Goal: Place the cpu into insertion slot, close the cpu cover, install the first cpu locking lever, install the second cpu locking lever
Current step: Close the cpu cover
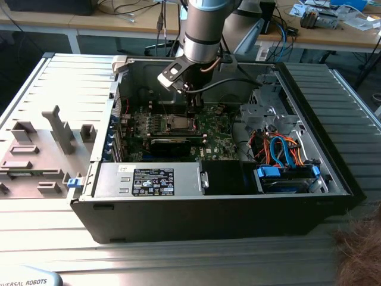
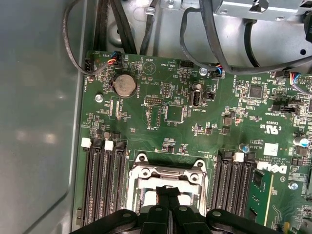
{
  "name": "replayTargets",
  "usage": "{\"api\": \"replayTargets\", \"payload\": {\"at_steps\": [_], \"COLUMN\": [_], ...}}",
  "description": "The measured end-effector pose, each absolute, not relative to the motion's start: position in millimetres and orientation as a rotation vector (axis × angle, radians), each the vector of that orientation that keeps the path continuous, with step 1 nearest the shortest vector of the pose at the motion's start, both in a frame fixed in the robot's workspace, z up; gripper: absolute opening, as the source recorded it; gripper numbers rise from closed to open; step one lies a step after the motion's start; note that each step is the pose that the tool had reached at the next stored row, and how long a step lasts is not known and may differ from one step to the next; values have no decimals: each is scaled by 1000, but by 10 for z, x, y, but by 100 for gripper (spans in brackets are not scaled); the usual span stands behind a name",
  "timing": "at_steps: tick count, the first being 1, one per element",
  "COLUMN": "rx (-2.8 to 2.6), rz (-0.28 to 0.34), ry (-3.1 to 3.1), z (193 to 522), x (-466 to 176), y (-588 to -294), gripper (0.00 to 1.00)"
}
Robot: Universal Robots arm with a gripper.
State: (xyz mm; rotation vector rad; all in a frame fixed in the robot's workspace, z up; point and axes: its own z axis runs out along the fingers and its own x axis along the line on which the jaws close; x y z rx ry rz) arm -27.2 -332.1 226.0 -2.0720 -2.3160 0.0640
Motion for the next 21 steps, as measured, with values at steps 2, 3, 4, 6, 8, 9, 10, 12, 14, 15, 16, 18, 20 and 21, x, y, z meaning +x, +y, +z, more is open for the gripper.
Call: {"api": "replayTargets", "payload": {"at_steps": [2,3,4,6,8,9,10,12,14,15,16,18,20,21], "rx": [-2072,-2072,-2072,-2072,-2072,-2072,-2072,-2072,-2072,-2072,-2072,-2072,-2072,-2072], "rz": [64,64,64,64,64,64,64,64,64,64,64,64,64,64], "ry": [-2316,-2316,-2316,-2316,-2316,-2316,-2316,-2316,-2316,-2316,-2316,-2316,-2316,-2316], "z": [2255,2252,2250,2246,2239,2236,2233,2228,2223,2222,2219,2213,2209,2208], "x": [-276,-278,-279,-282,-286,-288,-291,-293,-296,-298,-301,-307,-313,-314], "y": [-3321,-3321,-3321,-3322,-3321,-3321,-3321,-3321,-3321,-3321,-3321,-3322,-3321,-3321], "gripper": [11,11,11,11,11,11,11,11,11,11,11,11,11,11]}}
